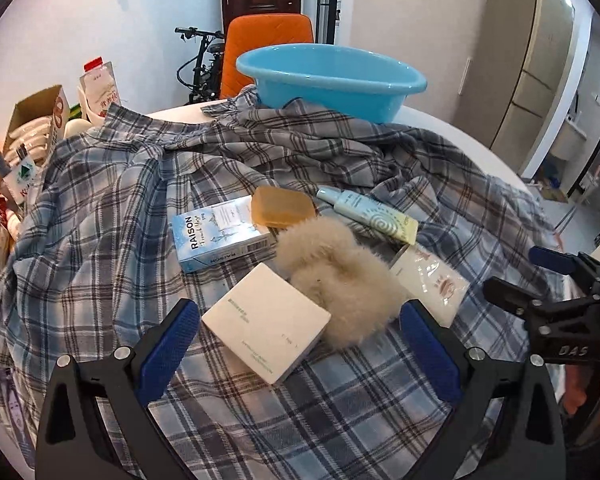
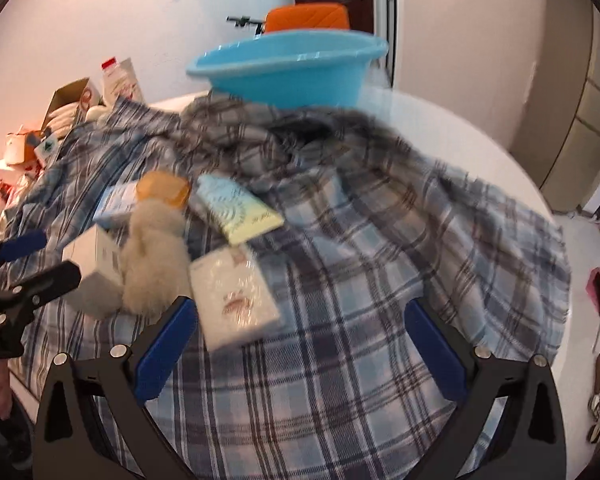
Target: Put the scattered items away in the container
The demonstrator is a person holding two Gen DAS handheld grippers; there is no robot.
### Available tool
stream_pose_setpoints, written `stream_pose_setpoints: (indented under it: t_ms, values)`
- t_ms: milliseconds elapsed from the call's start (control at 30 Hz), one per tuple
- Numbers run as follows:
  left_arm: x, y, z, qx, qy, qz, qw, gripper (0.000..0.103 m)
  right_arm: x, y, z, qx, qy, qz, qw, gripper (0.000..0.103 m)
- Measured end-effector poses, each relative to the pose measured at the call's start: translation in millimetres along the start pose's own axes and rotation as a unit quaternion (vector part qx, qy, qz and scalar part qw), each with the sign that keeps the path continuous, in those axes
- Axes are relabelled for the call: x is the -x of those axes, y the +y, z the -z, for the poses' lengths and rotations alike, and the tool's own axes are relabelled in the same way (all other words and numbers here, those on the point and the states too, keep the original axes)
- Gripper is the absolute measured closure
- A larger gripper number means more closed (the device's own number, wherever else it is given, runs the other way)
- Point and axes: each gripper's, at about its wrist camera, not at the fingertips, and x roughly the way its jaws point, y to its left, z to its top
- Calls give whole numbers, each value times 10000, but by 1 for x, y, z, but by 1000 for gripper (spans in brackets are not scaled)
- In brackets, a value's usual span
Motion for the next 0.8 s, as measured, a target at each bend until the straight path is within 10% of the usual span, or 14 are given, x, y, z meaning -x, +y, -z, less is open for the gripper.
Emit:
stream_pose_setpoints:
  t_ms: [467,800]
  values:
    - [-23,10,10,112,240,-156,9995,1,2,-5,11,-230,91,-838,9962,0]
    - [-42,27,10,145,432,-122,9989,1,-7,7,17,2,142,-698,9975,0]
